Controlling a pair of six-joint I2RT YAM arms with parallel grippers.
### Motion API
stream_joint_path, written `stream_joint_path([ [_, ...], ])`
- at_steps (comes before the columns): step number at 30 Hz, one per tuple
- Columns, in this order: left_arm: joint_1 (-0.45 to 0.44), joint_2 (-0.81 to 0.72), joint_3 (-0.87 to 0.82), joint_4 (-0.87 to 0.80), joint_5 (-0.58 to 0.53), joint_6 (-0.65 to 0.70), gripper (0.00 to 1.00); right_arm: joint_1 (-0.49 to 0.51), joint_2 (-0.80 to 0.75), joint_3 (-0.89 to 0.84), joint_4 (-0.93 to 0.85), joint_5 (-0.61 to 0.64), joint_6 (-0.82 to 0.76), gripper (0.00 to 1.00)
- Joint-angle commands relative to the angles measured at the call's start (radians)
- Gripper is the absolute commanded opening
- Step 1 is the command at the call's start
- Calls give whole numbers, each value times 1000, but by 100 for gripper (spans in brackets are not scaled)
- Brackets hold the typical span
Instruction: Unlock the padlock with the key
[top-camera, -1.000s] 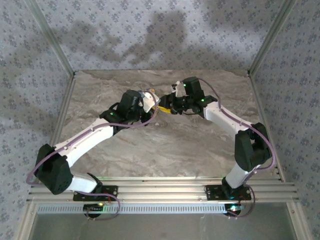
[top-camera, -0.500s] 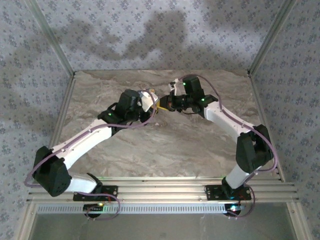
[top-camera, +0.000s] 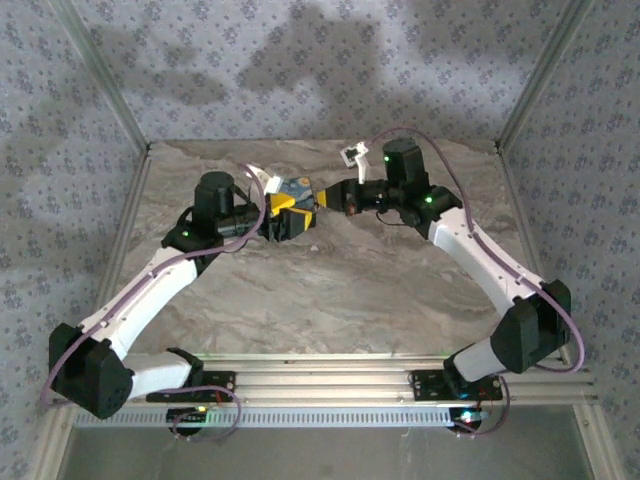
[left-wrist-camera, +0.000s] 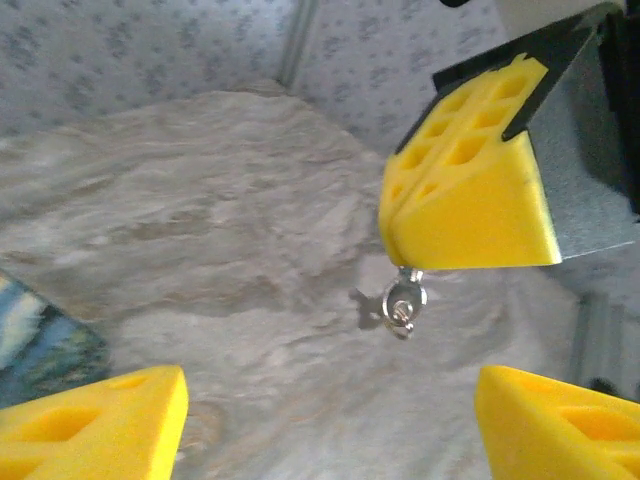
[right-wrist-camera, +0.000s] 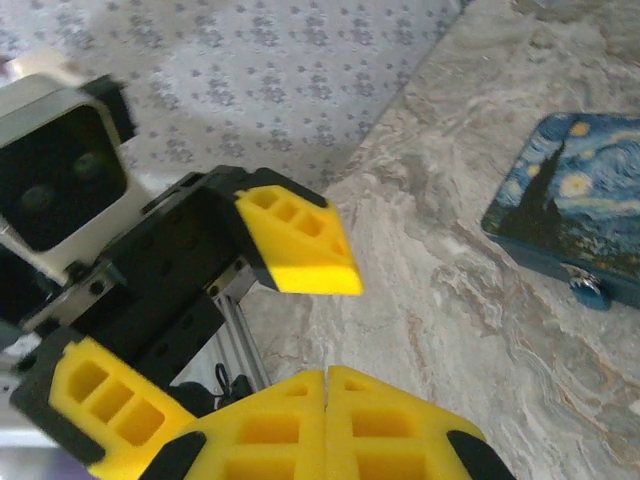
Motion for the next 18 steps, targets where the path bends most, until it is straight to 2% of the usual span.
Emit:
stream_joint_path([
  [1, 50, 35, 60, 105, 274, -198, 72, -6, -38, 40, -24, -72, -88, 0],
  [4, 53, 73, 49, 255, 375, -323, 62, -12, -45, 36, -22, -81, -88, 0],
  [18, 38, 101, 67, 230, 396, -294, 55, -13, -69, 0, 48, -104, -33, 0],
])
